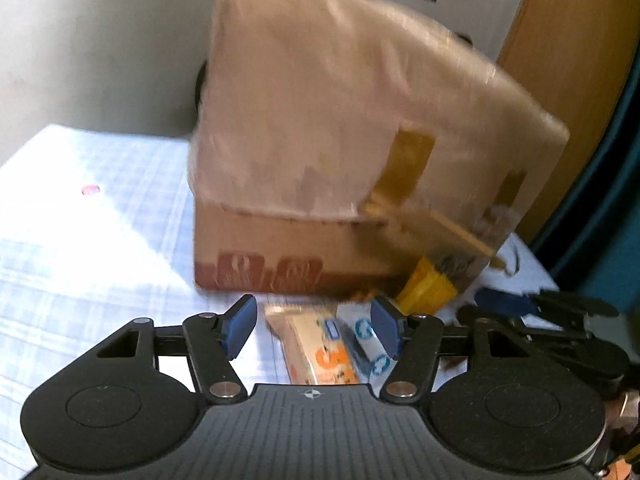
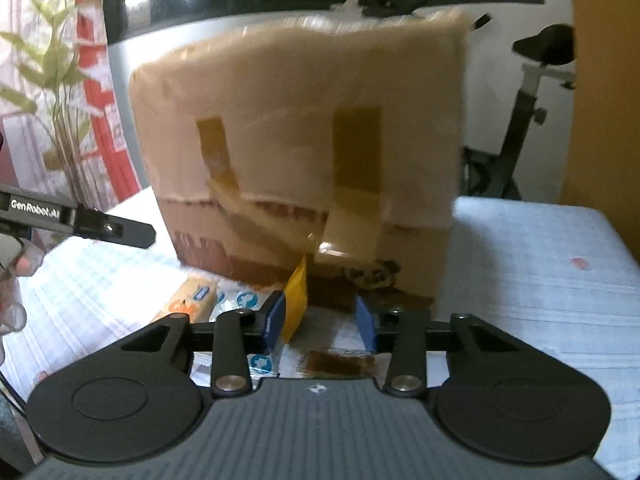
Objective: Organize snacks
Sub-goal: 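Grasp orange biscuit bar with left tool while right tool grasps yellow packet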
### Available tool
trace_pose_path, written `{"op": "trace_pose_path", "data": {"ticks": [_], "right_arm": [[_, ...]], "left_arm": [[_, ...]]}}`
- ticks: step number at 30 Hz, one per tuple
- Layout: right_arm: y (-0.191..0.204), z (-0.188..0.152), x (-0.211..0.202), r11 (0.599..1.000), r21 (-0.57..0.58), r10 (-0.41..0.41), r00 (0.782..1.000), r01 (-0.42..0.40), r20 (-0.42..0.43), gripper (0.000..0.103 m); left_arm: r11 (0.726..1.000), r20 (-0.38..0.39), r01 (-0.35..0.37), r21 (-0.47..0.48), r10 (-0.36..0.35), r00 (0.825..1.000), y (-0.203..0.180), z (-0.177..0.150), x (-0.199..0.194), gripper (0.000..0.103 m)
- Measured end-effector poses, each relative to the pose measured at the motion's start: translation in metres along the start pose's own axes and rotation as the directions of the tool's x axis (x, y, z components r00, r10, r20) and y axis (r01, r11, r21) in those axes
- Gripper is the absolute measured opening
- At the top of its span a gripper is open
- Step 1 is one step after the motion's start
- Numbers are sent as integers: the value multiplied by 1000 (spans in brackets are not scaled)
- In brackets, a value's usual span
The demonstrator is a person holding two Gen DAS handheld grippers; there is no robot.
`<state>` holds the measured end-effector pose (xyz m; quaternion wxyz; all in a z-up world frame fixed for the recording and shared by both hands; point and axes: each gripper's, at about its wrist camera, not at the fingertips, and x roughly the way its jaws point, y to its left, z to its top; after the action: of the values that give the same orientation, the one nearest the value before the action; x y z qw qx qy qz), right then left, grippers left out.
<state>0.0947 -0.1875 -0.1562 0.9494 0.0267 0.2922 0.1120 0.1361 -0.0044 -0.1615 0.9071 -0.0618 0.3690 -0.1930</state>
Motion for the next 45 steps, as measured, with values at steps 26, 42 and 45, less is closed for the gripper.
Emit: {"op": "trace_pose_path", "data": {"ticks": [26,42,45], "right_arm": [[-8,-7,-3,988,150,38,999,-35,-16,14],[2,-31,-30,979,201,41,998,-31,-47,14],[5,-32,-31,980,194,44,998,-34,-45,14]], "left_arm": [[999,-124,-26,-23,23,992,-1,-31,41,57],[996,-115,-82,-45,77,990,25,-54,3,42],[995,-110,-88,-52,82,991,26,-56,-1,42]]}}
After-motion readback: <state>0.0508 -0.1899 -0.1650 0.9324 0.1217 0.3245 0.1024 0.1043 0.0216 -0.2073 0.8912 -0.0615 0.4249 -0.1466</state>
